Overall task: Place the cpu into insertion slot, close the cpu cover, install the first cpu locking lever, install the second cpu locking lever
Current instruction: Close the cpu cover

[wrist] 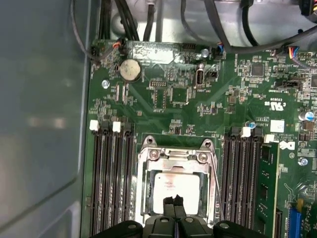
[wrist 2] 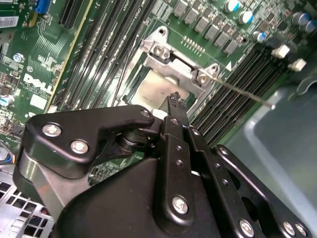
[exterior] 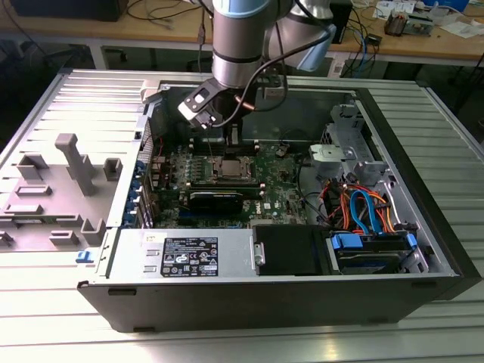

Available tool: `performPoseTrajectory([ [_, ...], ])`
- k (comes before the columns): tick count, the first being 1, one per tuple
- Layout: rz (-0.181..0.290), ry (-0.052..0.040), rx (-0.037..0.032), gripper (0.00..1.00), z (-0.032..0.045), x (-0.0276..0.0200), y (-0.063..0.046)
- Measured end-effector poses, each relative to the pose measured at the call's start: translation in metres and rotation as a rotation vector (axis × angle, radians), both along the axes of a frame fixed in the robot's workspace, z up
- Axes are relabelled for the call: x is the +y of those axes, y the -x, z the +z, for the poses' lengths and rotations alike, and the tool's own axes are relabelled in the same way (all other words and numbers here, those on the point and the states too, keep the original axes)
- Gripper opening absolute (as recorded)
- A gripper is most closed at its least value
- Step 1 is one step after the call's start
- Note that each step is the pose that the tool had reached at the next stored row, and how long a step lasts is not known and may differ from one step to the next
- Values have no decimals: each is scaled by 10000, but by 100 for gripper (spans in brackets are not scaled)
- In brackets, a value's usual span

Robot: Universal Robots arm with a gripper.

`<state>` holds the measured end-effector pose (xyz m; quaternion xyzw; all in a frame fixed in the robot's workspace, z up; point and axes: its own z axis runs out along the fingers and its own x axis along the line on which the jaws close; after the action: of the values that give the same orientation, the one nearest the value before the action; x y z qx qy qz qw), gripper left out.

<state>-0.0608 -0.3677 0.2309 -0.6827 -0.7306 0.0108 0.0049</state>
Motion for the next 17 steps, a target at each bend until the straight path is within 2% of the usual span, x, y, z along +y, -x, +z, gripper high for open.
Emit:
performPoseTrajectory([
  [5, 147, -19, 3, 11, -33, -2, 32],
  [8, 182, -23, 0, 11, -53, -8, 116],
  [17, 195, -22, 1, 11, -171, -9, 203],
])
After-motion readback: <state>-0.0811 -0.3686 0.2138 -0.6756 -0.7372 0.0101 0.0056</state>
